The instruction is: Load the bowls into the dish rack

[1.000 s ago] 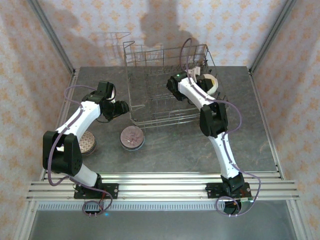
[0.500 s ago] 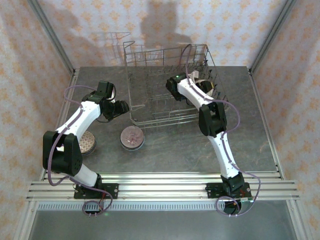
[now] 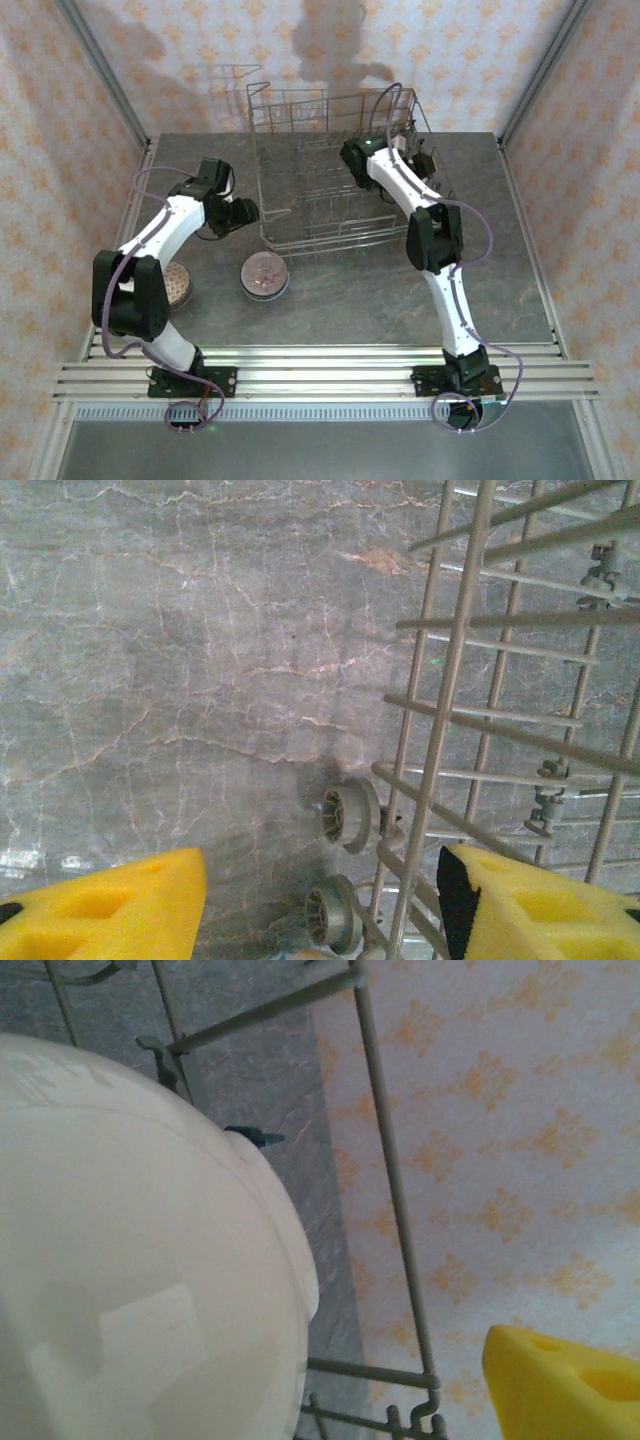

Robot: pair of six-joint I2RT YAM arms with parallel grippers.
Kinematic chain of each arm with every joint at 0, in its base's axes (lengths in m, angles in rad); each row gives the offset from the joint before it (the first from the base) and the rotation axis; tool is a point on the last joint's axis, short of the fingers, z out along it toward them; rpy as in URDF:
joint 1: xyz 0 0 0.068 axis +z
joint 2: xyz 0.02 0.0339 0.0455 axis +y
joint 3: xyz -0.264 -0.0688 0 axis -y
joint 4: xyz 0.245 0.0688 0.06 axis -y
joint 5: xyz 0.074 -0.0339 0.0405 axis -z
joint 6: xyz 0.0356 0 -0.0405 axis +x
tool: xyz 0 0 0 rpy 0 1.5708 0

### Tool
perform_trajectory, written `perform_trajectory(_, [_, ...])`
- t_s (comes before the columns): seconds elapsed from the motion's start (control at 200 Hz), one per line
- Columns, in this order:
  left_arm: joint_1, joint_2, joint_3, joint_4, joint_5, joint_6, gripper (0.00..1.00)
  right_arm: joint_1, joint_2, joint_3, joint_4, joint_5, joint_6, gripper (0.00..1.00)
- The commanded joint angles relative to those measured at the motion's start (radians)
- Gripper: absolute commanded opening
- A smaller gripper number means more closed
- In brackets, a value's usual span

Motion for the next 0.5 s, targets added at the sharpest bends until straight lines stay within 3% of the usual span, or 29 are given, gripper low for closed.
perform_trajectory(0.0, [-0.043, 0.03, 0.068, 0.057, 0.067, 0.01, 0.64, 0.013, -0.042, 0.0, 0.068, -0.138, -0.054, 0.85])
perform_trajectory(0.495, [-0.044, 0.061, 0.102, 0.049, 0.078, 0.048, 0.64, 0.009, -0.092, -0.007, 0.141, -0.349, -0.14, 0.92])
